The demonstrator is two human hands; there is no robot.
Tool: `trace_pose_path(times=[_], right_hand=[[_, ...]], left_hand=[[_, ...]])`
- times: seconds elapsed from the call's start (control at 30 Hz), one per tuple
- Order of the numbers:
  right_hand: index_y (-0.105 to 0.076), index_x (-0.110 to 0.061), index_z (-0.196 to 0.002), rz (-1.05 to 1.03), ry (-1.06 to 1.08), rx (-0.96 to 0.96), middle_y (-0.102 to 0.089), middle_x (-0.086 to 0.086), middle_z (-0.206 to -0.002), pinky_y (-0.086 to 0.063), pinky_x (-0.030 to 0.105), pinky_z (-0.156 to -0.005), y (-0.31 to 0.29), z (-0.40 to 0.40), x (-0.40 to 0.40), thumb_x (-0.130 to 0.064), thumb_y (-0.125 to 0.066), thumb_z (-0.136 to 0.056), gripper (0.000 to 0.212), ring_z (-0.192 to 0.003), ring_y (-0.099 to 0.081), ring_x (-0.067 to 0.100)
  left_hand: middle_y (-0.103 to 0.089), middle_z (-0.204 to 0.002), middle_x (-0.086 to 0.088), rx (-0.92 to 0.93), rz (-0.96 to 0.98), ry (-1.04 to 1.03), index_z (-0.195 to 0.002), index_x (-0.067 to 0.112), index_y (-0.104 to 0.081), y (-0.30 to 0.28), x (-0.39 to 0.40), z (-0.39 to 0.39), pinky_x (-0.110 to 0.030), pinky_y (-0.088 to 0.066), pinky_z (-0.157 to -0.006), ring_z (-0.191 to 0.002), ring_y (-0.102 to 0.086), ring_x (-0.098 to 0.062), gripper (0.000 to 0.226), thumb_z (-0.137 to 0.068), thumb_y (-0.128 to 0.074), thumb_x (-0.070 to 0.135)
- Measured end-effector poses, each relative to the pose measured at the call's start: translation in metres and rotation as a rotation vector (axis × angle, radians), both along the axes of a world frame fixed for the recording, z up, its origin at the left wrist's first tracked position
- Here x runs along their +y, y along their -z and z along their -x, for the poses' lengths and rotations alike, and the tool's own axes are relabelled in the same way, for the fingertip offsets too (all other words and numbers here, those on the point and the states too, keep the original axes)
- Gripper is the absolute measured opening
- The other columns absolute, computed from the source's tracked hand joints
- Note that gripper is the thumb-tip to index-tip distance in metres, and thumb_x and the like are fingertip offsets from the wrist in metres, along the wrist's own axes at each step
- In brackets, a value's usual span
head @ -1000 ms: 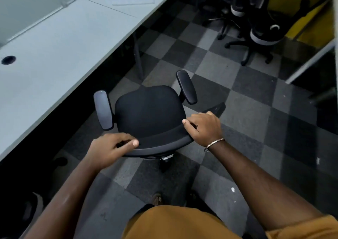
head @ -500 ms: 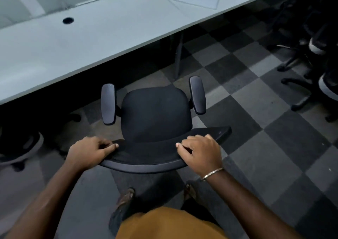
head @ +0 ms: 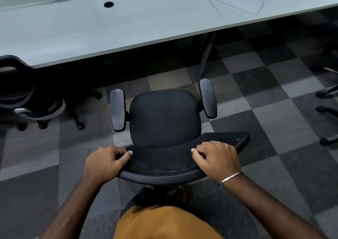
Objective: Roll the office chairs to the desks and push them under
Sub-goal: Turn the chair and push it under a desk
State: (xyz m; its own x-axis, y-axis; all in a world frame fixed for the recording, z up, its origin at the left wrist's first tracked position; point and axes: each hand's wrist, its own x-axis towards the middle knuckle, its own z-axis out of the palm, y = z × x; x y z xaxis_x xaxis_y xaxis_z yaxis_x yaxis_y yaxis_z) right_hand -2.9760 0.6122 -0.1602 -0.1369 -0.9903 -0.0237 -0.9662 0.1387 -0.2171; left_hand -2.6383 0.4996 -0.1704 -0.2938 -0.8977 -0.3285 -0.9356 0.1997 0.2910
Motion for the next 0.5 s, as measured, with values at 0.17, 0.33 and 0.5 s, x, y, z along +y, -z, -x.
trace_pose_path(times=[0.17, 0.33, 0.5], right_hand=[[-0.061, -0.030, -0.076, -0.348, -0.055, -0.078, -0.056, -0.008, -0.064, -0.039, 0.033, -0.062, -0.016, 0.024, -0.050, -0.063, -0.049, -0.093, 0.039, -0.069, -0.055, 0.017], [-0.071, -0.041, -0.102, -0.446, -0.063, -0.127, -0.064, -0.017, -0.078, -0.043, 0.033, -0.073, -0.024, 0.043, -0.110, -0.058, -0.057, -0.093, 0.024, -0.081, -0.059, 0.012], [-0.067, -0.041, -0.121, -0.415, -0.017, -0.096, -0.071, -0.012, -0.100, -0.050, 0.035, -0.078, 0.007, 0.088, -0.174, -0.055, -0.062, -0.090, 0.034, -0.101, -0.067, 0.020]], left_hand=[[-0.071, -0.074, 0.016, -0.060, -0.262, 0.076, -0.081, 0.036, -0.075, -0.005, -0.038, 0.016, -0.032, -0.053, -0.068, -0.071, -0.065, -0.002, 0.042, -0.096, -0.052, 0.067], [-0.079, -0.079, 0.007, 0.059, -0.730, 0.080, -0.088, 0.013, -0.076, 0.007, -0.092, 0.041, -0.026, -0.054, -0.086, -0.074, -0.076, -0.008, 0.038, -0.104, -0.058, 0.042], [-0.072, -0.099, 0.011, 0.022, -0.445, 0.069, -0.107, 0.026, -0.072, 0.039, -0.139, 0.058, -0.030, -0.050, -0.086, -0.099, -0.068, -0.011, 0.027, -0.098, -0.064, 0.051]])
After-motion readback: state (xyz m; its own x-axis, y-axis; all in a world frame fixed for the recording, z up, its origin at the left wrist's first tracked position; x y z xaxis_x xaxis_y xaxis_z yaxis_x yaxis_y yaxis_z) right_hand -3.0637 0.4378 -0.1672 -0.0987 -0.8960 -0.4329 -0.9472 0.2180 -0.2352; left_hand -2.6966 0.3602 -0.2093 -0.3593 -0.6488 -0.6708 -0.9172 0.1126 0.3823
